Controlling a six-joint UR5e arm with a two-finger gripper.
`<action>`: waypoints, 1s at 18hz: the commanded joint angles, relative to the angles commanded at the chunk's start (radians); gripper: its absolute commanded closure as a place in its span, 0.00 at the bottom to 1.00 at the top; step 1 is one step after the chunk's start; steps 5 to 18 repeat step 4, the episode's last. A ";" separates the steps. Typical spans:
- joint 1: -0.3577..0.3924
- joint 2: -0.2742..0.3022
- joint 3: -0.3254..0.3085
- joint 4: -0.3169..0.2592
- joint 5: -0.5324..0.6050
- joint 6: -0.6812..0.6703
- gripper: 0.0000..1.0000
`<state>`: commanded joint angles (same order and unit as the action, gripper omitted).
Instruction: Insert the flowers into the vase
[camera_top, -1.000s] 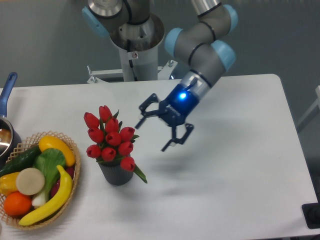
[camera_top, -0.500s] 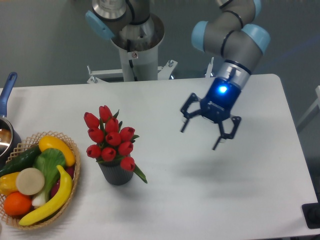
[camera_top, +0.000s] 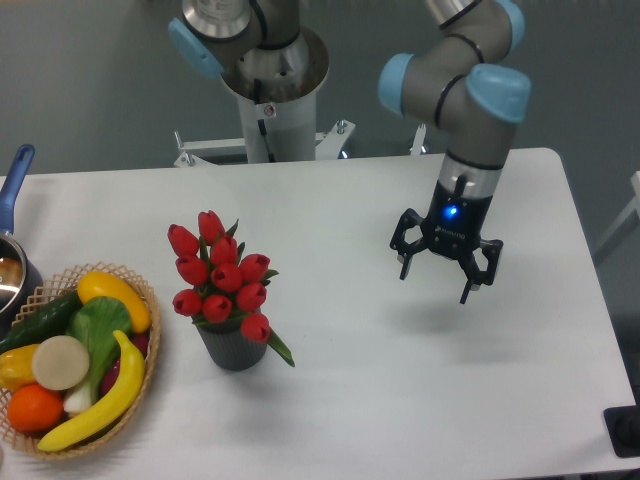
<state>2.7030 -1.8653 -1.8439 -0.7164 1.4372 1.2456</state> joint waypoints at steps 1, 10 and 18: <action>-0.002 0.000 0.000 -0.002 0.003 0.000 0.00; -0.003 0.006 -0.011 -0.002 0.006 0.000 0.00; -0.003 0.006 -0.011 -0.002 0.006 0.000 0.00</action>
